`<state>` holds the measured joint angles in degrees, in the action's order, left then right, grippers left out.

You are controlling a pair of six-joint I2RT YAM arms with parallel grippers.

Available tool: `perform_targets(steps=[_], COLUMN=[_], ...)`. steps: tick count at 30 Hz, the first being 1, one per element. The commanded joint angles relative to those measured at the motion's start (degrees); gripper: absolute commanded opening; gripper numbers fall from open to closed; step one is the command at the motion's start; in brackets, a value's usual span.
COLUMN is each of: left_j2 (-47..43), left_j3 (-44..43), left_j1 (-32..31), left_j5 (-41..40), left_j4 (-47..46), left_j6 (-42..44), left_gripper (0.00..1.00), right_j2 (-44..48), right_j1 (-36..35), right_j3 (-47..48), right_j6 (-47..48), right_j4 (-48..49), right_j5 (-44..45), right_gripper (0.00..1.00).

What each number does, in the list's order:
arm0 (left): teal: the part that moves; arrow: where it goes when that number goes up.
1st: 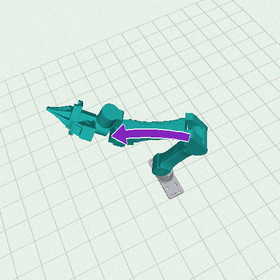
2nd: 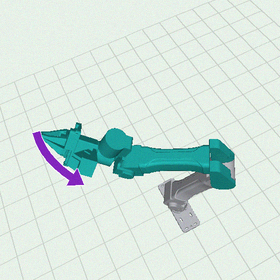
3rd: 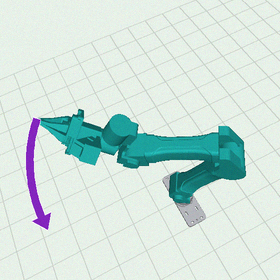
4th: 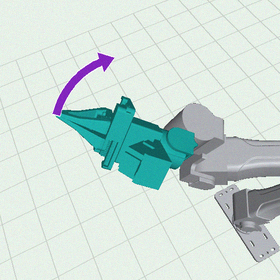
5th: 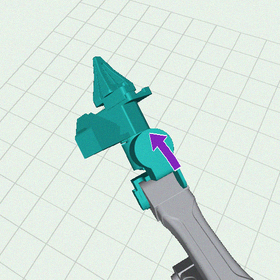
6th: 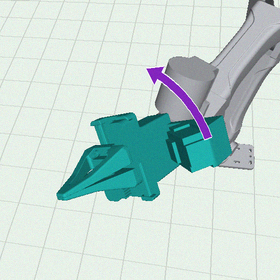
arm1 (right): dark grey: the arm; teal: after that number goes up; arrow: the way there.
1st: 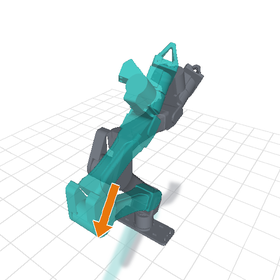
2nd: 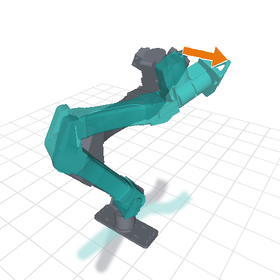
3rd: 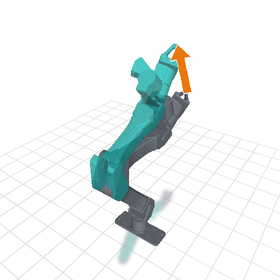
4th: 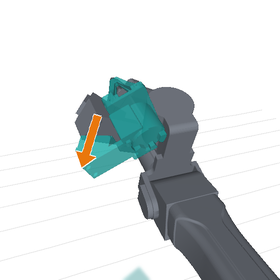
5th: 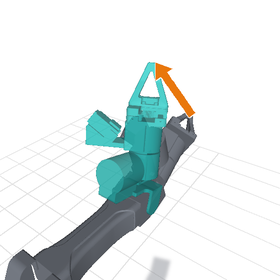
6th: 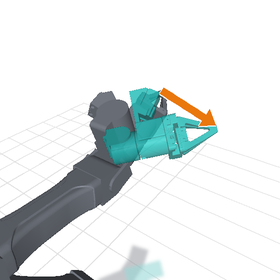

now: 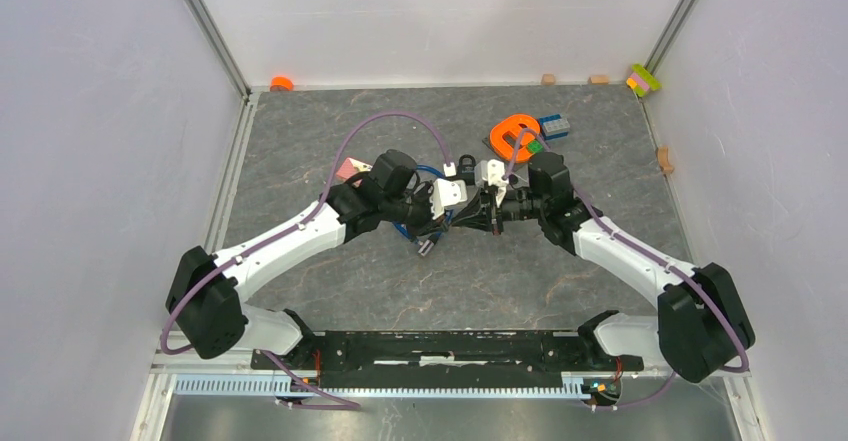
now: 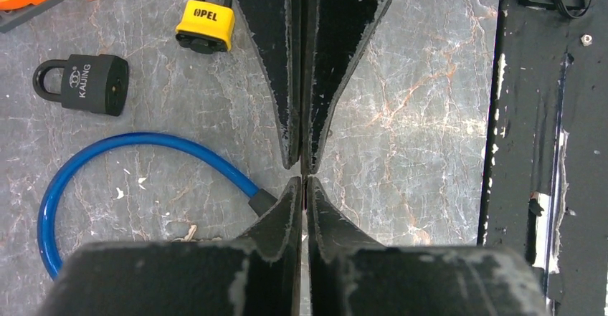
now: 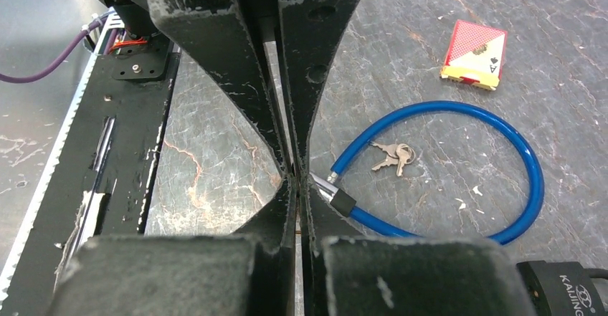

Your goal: Unlock with the key

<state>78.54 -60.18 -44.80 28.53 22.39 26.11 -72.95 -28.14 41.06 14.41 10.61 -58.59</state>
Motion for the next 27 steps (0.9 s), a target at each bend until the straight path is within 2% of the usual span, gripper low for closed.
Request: perform_targets(steps=[1, 5, 8, 11, 13, 22, 24, 27], left_j2=[-2.82, -4.25, -5.95, -7.65, -7.75, -3.93, -3.04, -2.21], left_j3=[-0.24, 1.48, 5.98, 11.01, 12.56, 14.57, 14.24, 13.79], left_j1=[0.53, 4.41, 8.25, 9.48, 9.59, 9.63, 9.55, 9.42], left_j5=[1.36, 8.09, 15.11, 18.41, 19.66, 23.72, 24.07, 25.01], left_j4=[-4.74, -9.77, -19.41, -29.13, -32.58, -46.11, -47.22, -47.44], left_j6=[1.1, -3.47, -8.92, -11.5, -12.84, -18.79, -19.4, -19.59], left_gripper=[0.15, 0.34, 0.5, 0.66, 0.72, 0.76, 0.75, 0.65], right_j2=[2.79, 5.41, 6.79, 7.36, 7.25, 6.17, 6.06, 6.06], right_j1=[0.03, 1.25, 2.89, 5.0, 5.84, 6.52, 6.52, 6.61], right_j3=[-1.0, -4.83, -7.08, -9.63, -10.99, -13.24, -13.37, -13.45], right_j6=[-2.05, -9.74, -16.0, -24.68, -29.61, -37.95, -38.55, -38.97], right_j4=[2.6, 11.77, 18.82, 27.97, 33.29, 43.68, 44.55, 45.0], right_j5=[3.62, 4.18, 3.85, 2.6, 2.04, 0.52, 0.4, 0.4], right_gripper=[0.0, 0.0, 0.0, 0.0, 0.0, 0.0, 0.0, 0.0])
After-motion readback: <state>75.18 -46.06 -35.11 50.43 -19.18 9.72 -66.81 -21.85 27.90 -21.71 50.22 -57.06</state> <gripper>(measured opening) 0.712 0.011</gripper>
